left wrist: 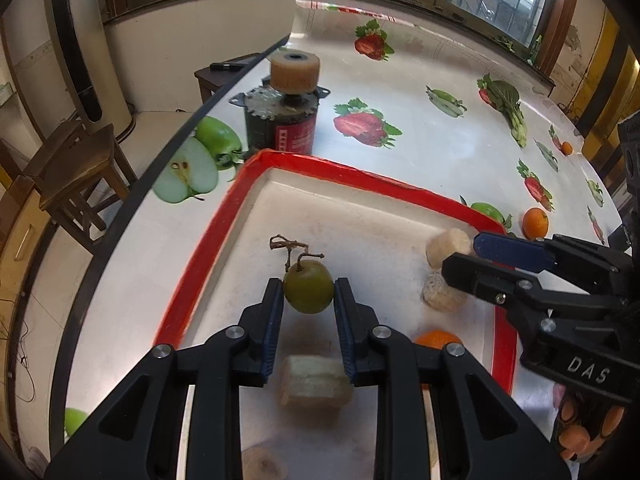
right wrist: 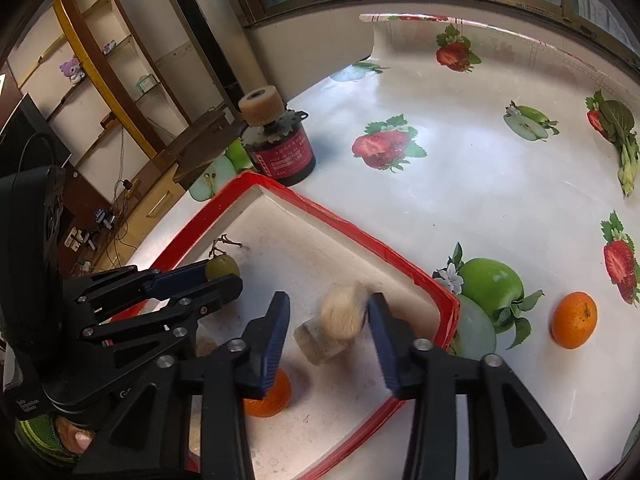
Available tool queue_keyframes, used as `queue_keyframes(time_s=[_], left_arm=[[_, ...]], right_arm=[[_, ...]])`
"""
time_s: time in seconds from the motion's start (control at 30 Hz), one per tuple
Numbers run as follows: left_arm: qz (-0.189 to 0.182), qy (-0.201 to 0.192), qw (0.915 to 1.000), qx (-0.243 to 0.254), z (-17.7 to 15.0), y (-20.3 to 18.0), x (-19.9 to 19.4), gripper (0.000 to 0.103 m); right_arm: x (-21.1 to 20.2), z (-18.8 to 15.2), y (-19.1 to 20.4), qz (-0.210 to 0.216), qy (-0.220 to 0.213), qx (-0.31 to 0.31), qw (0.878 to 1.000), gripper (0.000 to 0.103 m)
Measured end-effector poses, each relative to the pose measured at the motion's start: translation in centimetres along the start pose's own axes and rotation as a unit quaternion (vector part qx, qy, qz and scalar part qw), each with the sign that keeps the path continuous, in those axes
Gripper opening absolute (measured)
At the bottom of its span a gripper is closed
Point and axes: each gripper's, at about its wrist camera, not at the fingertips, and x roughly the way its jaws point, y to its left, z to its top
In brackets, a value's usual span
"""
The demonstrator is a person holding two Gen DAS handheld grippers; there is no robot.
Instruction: Organize fruits
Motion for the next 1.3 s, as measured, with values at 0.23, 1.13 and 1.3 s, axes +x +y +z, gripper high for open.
queue_keyframes(time_s=[0.23, 1.13, 1.3], left_arm=[[-0.010, -0.056, 0.9980, -0.026, -2.3, 0.6, -4.2, 0.058], [0.025, -0.111, 0.9932, -0.024, -8.3, -1.3, -10.5, 0.065], [0.029, -0.122, 0.9919, -0.024, -8.6, -1.6, -11.2, 0.071]], right_arm=[[-2.0, -0.8, 1.0, 0.015, -0.006, -0.025, 1.000, 0.047], [-8.7, -7.3, 2.1, 0.049, -0.033, -0.093, 0.994, 0.062], [-9.4, -8.1, 1.7, 0.047, -0.034, -0.096, 0.994, 0.063]])
